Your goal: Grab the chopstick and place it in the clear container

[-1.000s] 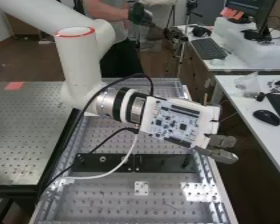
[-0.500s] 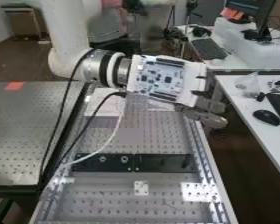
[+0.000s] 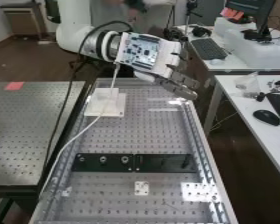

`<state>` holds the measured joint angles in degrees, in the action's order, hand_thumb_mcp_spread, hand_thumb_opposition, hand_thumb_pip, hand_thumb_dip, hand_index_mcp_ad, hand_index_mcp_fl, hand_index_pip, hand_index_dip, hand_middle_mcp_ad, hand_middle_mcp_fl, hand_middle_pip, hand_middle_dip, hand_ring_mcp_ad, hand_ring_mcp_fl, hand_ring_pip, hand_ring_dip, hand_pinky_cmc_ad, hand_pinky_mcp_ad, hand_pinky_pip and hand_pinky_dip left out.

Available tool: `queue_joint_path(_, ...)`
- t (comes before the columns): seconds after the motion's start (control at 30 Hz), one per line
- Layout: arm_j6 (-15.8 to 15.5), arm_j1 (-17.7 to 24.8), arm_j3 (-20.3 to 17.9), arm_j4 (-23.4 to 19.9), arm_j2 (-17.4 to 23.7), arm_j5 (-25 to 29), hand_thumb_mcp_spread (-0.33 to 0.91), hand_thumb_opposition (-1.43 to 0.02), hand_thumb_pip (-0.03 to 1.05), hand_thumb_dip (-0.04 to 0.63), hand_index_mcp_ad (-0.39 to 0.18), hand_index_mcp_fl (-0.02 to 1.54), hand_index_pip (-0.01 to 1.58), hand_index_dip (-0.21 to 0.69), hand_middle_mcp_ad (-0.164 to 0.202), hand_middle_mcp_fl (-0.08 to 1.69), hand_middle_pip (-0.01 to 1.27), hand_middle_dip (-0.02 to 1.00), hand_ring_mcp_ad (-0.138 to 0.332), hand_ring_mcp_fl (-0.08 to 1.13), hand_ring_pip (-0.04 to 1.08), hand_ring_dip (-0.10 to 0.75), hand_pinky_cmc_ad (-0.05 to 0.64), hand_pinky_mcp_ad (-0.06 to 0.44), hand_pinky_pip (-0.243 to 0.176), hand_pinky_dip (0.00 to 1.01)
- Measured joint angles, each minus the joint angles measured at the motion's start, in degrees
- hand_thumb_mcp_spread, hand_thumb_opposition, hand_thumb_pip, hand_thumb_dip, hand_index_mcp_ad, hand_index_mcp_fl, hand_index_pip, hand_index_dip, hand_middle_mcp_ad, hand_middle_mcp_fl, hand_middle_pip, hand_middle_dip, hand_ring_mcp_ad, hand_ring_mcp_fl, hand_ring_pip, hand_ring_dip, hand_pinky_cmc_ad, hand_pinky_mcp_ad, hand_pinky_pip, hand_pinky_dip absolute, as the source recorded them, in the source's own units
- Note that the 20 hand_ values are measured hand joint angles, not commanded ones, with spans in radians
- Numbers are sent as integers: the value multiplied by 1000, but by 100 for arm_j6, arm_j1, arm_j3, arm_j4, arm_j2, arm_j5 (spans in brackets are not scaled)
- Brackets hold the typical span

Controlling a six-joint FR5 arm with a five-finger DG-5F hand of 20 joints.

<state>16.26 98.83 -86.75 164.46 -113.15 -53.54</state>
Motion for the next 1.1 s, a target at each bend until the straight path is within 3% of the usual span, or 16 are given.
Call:
queue_joint_path(0.3,554,962,203,544,-179,1292,808,-1124,435,330,-98,1278,405,380,-12,1365,175,604,115,665,124,372,496,234,12,180)
queue_joint_path(0.57,1489,1586,515,1281,-542,2022,808,-1122,435,340,-98,1278,410,391,-10,1365,176,607,113,663,124,372,496,234,10,180)
queue_joint_path(1.1,2786,2016,707,2269,-1021,2543,810,-1126,435,340,-98,1278,410,391,10,1363,176,607,115,675,120,375,497,234,10,180)
